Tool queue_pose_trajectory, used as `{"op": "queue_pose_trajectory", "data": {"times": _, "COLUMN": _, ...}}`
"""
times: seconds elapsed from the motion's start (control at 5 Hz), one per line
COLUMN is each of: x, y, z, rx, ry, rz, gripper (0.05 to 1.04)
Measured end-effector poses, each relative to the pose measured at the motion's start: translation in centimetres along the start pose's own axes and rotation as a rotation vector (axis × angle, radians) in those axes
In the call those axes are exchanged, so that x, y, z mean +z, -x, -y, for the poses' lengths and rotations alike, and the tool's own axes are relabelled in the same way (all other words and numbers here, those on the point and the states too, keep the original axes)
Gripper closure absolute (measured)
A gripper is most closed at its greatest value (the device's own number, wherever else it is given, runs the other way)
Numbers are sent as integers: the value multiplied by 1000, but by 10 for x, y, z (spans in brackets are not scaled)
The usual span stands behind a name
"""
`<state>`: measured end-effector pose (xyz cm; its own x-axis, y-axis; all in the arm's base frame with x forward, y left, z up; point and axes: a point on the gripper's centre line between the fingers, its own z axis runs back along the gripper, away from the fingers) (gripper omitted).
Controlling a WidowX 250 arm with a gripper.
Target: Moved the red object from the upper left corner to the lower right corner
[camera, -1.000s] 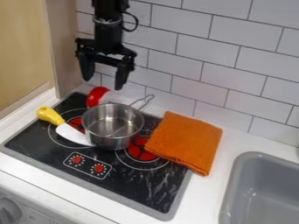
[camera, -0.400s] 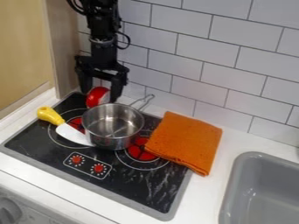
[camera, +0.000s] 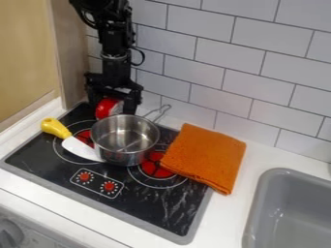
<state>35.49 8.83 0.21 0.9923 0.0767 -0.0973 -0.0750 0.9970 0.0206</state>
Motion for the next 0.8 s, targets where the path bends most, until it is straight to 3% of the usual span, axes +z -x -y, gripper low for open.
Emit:
{"op": "queue_pose_trajectory", "data": {"times": 0.2, "x": 0, "y": 0, "z": 0, "rx": 28, "ry": 7, "rz": 1, "gripper": 422}}
{"op": "queue_pose_trajectory", "data": {"times": 0.4, "x": 8, "y": 6, "z": -8, "rx": 55, "ry": -16, "rz": 8, "gripper": 535}}
{"op": "queue_pose_trajectory", "data": {"times": 0.8, "x": 52, "y": 14, "z": -16, "rx": 100, "ry": -91, "rz": 95, "gripper": 536}}
